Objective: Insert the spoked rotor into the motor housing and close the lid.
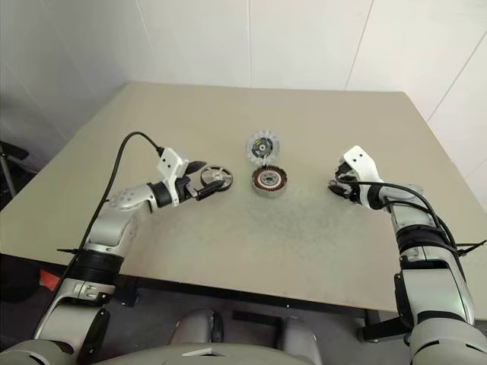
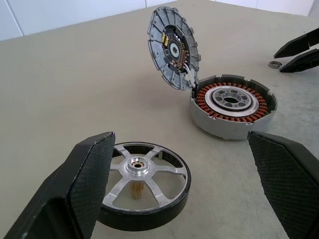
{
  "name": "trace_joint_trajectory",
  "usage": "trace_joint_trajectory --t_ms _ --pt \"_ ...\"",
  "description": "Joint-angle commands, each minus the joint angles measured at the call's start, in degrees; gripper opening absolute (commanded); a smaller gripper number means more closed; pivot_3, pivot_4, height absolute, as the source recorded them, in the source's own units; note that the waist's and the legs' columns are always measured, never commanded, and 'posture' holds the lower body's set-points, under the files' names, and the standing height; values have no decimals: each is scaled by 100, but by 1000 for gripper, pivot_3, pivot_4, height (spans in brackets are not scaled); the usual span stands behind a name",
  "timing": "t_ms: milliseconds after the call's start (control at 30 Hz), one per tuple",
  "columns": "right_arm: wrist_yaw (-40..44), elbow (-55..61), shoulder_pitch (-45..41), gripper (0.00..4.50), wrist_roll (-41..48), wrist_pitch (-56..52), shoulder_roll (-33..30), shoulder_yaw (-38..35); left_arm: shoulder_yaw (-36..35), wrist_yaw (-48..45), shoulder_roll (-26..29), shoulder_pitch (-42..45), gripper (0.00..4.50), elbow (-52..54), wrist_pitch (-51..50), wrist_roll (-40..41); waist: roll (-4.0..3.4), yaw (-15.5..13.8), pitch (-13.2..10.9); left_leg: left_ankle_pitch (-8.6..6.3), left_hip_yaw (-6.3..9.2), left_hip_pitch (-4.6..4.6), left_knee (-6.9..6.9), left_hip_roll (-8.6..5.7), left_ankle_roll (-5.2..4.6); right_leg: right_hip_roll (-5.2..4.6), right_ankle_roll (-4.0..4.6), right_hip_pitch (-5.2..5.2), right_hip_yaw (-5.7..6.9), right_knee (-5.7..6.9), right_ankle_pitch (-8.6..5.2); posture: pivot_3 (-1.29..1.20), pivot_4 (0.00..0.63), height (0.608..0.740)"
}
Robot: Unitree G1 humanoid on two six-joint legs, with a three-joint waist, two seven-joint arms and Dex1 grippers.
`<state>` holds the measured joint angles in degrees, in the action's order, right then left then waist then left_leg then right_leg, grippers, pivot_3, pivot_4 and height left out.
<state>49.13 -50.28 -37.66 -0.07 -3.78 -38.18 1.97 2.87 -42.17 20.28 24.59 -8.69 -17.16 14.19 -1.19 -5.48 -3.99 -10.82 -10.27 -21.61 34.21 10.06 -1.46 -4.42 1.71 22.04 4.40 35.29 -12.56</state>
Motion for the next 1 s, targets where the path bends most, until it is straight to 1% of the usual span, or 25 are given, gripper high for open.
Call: trace_joint_trajectory --t_ms 33,133,200,367,467,600,667,767,833,900,1000 --pt "169 229 6 3298 -8 -14 -7 27 -93 21 41 122 4500 80 160 -4 0 0 0 1 0 0 0 2 2 1 0 1 0 0 0 0 0 740" --pt "-44 310 18 4308 -93 133 -41 -4 -83 25 33 127 4500 65 186 -10 0 0 0 3 0 0 0 4 5 3 0 2 0 1 0 0 0 740" --pt "36 505 46 4308 -15 208 -67 -69 -75 28 29 113 4500 73 194 -15 0 -1 0 4 0 0 0 4 6 4 0 3 0 2 0 0 0 740" --pt "817 1811 105 4308 210 186 -211 22 -70 21 29 132 4500 22 215 -30 -1 -3 -1 4 -1 -21 0 3 6 3 0 26 -2 10 0 0 0 740" --pt "1599 2365 -210 4308 13 317 -335 480 -55 -20 14 187 4500 -40 228 -27 -1 -5 -1 5 -1 -27 3 4 5 3 0 35 -2 20 0 0 0 740" --pt "2707 2644 -794 4308 -135 594 -334 1168 -12 -33 -61 347 4500 -245 294 -62 0 -9 -1 7 -1 -26 7 9 9 5 0 35 -1 25 0 0 0 740" --pt "2995 2425 -1064 4308 -281 813 -298 1415 -7 -31 -101 390 4500 -302 320 -72 1 -16 -1 7 0 -25 8 10 9 5 0 32 -1 26 0 0 0 740" --pt "3118 1475 -1734 4308 -758 1465 -34 1883 -2 -7 -159 351 4500 -302 372 -87 2 -14 -2 7 1 -28 11 7 9 3 1 32 -1 27 0 0 0 740" --pt "3126 887 -2059 4308 -972 1815 154 2078 -12 13 -187 326 4500 -288 386 -90 4 -11 -3 7 1 -34 12 7 9 3 2 40 -1 32 1 0 0 740" --pt "3022 112 -2405 4308 -1332 2245 471 2365 -20 42 -219 254 4500 -197 421 -95 4 -2 -3 7 1 -39 12 8 9 4 3 45 0 34 0 0 0 740" --pt "2996 -697 -2694 4308 -1625 2634 810 2565 -47 95 -249 202 4500 -120 417 -87 4 2 -3 7 1 -53 12 8 9 4 10 61 0 41 -2 0 0 740"
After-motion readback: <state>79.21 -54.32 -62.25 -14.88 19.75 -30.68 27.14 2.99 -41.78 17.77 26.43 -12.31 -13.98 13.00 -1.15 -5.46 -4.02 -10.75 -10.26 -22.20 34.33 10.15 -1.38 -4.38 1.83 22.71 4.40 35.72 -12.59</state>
